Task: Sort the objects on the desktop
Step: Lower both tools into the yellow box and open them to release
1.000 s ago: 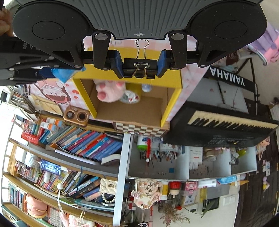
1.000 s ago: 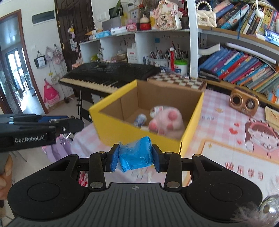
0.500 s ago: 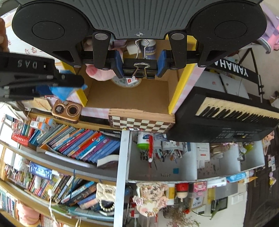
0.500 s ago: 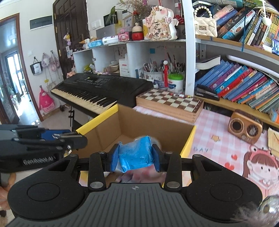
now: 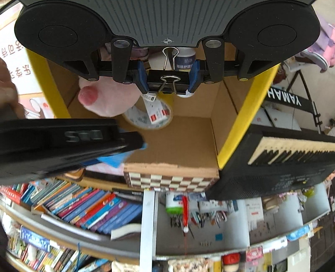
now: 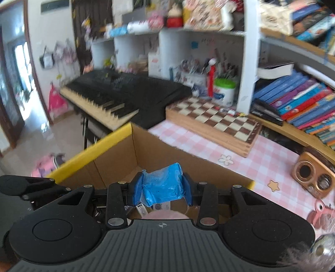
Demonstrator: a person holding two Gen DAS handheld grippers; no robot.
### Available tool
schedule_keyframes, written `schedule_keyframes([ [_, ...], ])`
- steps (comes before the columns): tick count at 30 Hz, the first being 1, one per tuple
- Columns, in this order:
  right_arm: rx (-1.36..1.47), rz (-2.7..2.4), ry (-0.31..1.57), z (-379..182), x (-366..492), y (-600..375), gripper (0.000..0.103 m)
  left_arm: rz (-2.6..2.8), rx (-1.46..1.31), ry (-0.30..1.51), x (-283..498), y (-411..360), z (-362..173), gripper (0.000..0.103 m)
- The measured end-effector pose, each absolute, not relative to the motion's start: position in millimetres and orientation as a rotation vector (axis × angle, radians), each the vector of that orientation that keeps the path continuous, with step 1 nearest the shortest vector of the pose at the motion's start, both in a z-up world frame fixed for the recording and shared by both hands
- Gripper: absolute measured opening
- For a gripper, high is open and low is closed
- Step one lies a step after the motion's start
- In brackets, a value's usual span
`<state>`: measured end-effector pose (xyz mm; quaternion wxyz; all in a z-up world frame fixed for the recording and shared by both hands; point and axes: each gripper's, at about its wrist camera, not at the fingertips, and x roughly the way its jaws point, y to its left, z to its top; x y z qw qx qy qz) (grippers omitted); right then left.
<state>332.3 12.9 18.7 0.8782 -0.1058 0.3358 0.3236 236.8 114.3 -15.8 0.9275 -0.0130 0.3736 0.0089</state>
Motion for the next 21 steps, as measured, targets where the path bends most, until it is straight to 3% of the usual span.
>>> schedule_keyframes([
  [12,-0.433,0.734,0.932,-28.5,374.6,51.5,0.036,-0.013,-0.031,0.864,259.1,108.9,-36.2,0.039],
  [21,-0.462,0.751,0.970,-33.8,376.1,57.8,0.038,-0.016,-0.020,0.869,264.6,105.4,-35.2,0.039],
])
